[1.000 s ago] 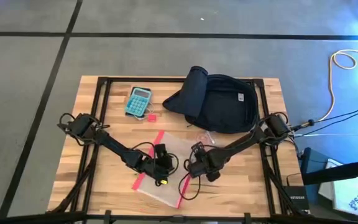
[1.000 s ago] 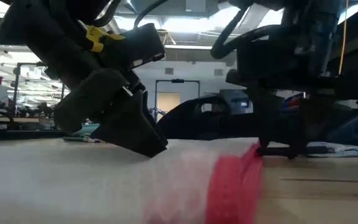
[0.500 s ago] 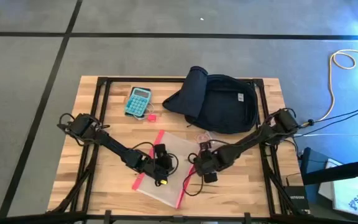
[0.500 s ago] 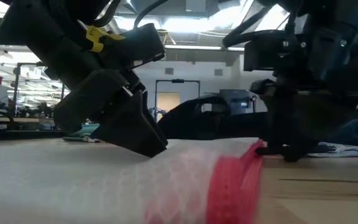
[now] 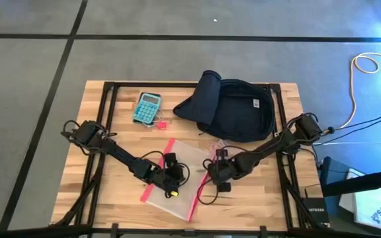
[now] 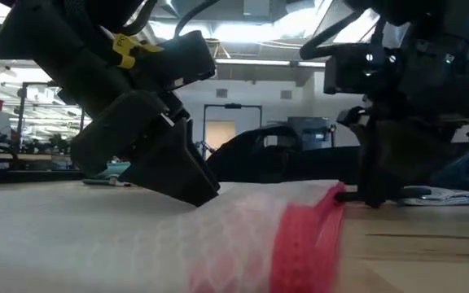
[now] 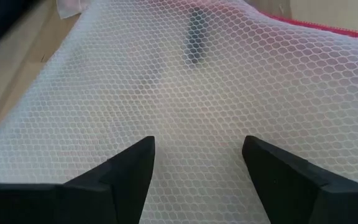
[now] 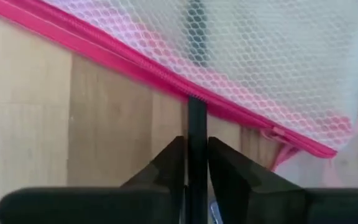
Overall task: Unpack backpack
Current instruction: Remove the black pen from the transparent zip bag
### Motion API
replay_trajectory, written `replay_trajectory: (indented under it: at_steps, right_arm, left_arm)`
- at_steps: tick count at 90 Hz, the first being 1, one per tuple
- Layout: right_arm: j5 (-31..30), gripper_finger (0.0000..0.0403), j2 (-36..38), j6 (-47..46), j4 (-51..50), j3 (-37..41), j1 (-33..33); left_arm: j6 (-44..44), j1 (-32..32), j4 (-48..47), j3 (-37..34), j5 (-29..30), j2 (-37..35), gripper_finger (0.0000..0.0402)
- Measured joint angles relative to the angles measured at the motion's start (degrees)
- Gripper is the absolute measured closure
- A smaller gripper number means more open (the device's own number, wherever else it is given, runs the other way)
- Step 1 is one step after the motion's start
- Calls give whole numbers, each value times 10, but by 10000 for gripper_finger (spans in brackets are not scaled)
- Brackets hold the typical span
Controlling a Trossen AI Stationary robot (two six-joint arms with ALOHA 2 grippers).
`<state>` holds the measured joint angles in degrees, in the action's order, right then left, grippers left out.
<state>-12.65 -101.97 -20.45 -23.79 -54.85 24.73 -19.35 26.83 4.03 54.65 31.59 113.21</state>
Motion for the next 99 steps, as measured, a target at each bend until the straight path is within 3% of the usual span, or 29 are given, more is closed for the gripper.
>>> replay_trajectory:
  at_steps: [11, 29, 66, 85, 99]
  right_arm:
    - [2, 387, 0, 1, 2, 0, 0]
    - [-4, 394, 0, 17, -13, 0, 1]
    - [-1, 397, 78, 6, -203, -19, 22]
    - [-9, 397, 113, -9, -282, -47, 55]
    - [-59, 397, 112, -35, -317, -64, 70]
  left_arm:
    - [0, 0, 0, 0, 1, 0, 163]
    - [-1, 0, 0, 0, 1, 0, 163]
    - [-43, -4, -2, 0, 16, -12, 162]
    - [-41, -3, 14, -2, 119, -9, 162]
    - [-32, -2, 63, -3, 140, -8, 162]
